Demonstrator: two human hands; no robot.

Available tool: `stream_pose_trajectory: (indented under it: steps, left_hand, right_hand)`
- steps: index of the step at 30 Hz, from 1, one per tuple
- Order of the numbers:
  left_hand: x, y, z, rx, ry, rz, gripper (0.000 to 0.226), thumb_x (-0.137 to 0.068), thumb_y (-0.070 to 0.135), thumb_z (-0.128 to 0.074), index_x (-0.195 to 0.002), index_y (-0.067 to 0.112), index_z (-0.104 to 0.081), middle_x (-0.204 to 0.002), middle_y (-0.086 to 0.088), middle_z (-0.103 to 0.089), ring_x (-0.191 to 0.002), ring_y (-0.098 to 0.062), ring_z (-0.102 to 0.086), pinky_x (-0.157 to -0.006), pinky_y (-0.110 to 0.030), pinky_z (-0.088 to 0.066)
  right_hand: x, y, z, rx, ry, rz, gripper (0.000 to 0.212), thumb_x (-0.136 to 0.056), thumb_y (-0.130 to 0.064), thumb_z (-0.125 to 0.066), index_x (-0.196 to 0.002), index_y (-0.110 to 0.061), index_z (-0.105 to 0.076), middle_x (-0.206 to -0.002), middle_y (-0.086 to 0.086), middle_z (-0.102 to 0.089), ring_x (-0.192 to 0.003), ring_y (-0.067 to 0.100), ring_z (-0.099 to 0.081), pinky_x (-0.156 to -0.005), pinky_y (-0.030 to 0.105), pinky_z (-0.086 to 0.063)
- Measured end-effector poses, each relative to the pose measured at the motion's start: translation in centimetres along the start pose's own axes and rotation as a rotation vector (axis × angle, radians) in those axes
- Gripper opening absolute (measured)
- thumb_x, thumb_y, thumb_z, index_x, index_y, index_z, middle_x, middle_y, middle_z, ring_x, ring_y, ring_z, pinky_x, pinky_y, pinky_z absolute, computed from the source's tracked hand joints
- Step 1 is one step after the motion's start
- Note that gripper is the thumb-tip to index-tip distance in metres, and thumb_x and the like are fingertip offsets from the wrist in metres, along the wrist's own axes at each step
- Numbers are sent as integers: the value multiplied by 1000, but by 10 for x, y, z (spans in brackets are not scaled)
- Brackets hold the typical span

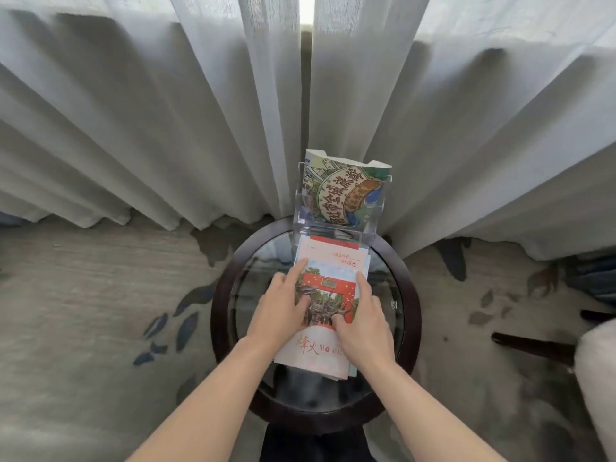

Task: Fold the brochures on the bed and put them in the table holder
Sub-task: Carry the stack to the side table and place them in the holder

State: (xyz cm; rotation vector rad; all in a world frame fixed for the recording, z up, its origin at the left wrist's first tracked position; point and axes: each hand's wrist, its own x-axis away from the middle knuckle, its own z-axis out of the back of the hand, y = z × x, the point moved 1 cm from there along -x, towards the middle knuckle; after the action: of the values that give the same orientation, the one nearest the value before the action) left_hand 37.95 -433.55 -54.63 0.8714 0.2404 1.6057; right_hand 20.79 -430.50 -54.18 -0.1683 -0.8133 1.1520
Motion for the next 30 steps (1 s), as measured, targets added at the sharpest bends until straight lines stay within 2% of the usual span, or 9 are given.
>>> stream_pose_trajectory:
  steps: [6,12,13,15,17,23,27,30]
  left_hand:
    - [-6,-30,-37,-64,32,40,72,-96,31,-58,-150,48,-13,-112,4,-49,-91,-11,-57,-72,-36,-56]
    - [-3,-44,-56,-5,95,12,73,-94,25,-61,-148,47,-17,-115,6,-47,-99,-8,-53,-74,-29,-54]
    - [-1,-47,-59,6,96,22,73,-94,24,-61,-148,47,-16,-115,6,-47,-99,-7,-53,-74,-26,-52]
    - [7,-52,-66,20,71,45,74,-95,24,-61,-148,47,-15,-115,7,-45,-99,-7,-52,-73,-21,-48]
    - [12,-59,-73,21,26,70,74,-95,24,-61,-149,45,-14,-116,5,-46,-100,-8,-52,-74,-23,-49]
    - [11,-70,-87,-41,-79,115,75,-96,24,-59,-152,41,-12,-115,2,-46,-96,-9,-52,-75,-31,-55]
    - [7,-68,-95,-75,-76,139,74,-98,22,-54,-154,41,-9,-115,0,-40,-94,-13,-51,-77,-37,-56]
    - [5,-68,-96,-86,-72,122,72,-98,22,-53,-155,35,-12,-123,-3,-38,-103,-15,-47,-83,-38,-54]
  right_hand:
    - [-19,24,-35,-21,-39,-6,88,-91,-27,-63,-153,-43,-2,-126,0,-46,-82,12,-49,-66,31,-48]
    - [-20,37,-56,-53,34,30,88,-90,-22,-64,-151,-47,-5,-121,-4,-44,-77,11,-49,-55,22,-38]
    - [-18,38,-57,-53,33,30,88,-90,-22,-64,-151,-47,-5,-120,-5,-43,-77,10,-51,-55,23,-41]
    - [-13,41,-60,-39,8,22,89,-91,-22,-64,-151,-48,-4,-119,-5,-43,-83,13,-57,-64,34,-53]
    - [-8,46,-64,-25,-29,-1,90,-91,-21,-63,-151,-48,-2,-117,-5,-43,-87,16,-59,-71,42,-56]
    - [-6,62,-82,-17,-94,-64,90,-91,-21,-63,-152,-46,-1,-115,-4,-41,-77,10,-57,-54,24,-44]
    - [-13,67,-90,-12,-98,-79,86,-92,-20,-61,-154,-42,-5,-114,-3,-39,-77,12,-56,-58,28,-46]
    - [-15,67,-92,-9,-70,-49,84,-92,-20,-61,-155,-38,-9,-117,-3,-38,-90,14,-54,-67,33,-53]
